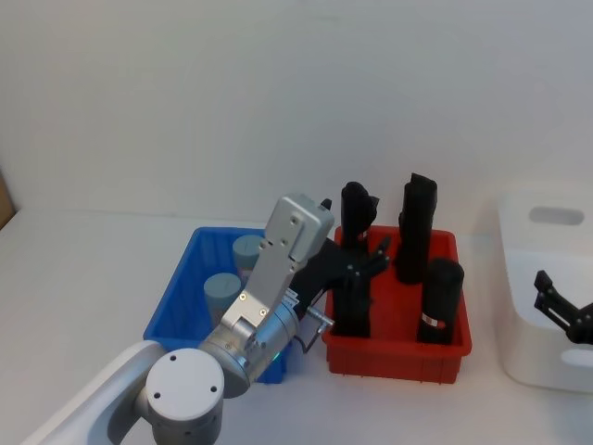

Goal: Pick the cotton swabs from the blue box and place them into the white box.

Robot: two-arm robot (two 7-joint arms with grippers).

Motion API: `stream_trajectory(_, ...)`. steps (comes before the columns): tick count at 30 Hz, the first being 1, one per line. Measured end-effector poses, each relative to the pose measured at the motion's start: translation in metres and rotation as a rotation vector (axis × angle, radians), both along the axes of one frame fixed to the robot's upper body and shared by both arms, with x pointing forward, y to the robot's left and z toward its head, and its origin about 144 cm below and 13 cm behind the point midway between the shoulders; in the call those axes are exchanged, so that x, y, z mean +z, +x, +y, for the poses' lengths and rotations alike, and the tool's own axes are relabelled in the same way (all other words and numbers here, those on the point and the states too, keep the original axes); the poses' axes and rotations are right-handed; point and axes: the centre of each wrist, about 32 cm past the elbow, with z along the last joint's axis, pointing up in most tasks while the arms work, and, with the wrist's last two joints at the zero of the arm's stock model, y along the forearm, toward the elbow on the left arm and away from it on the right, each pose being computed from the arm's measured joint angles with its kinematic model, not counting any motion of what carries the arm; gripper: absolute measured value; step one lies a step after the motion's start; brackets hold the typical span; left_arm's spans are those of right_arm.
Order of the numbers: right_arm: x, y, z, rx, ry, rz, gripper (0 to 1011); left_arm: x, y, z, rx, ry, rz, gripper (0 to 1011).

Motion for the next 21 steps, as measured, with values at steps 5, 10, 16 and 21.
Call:
stream_trajectory(5,0.0,0.0,0.0,0.0,0.0,0.0,1002,0.0,0.0,0.0,0.0,0.0,0.0,999)
stream_trajectory(10,0.0,0.0,0.0,0.0,0.0,0.0,1002,0.0,0.0,0.0,0.0,0.0,0.0,1000)
stream_trajectory(16,0.0,0.0,0.0,0.0,0.0,0.0,1002,0.0,0.0,0.0,0.0,0.0,0.0,1000)
stream_trajectory(21,0.0,0.0,0.0,0.0,0.0,0.0,1002,0.0,0.0,0.0,0.0,0.0,0.0,1000)
